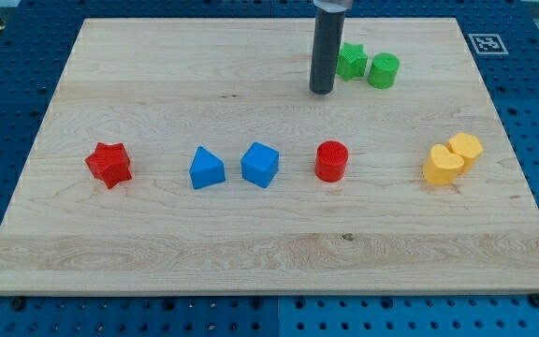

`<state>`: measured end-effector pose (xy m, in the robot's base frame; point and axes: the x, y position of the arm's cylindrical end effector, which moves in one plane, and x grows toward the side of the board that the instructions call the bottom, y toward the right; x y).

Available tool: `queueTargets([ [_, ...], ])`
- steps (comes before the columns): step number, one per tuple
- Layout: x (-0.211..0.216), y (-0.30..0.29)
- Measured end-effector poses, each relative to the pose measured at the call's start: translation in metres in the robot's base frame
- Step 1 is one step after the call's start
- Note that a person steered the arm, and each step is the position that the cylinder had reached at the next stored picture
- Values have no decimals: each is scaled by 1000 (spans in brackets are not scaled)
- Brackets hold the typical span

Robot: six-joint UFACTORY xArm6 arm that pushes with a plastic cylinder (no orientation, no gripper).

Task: Nudge the green circle and green star

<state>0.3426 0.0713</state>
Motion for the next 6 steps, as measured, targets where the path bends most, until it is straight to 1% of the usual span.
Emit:
queueTargets([
  [2, -28, 50],
  [3, -32, 62],
  [5, -34, 54],
  [6, -46, 51],
])
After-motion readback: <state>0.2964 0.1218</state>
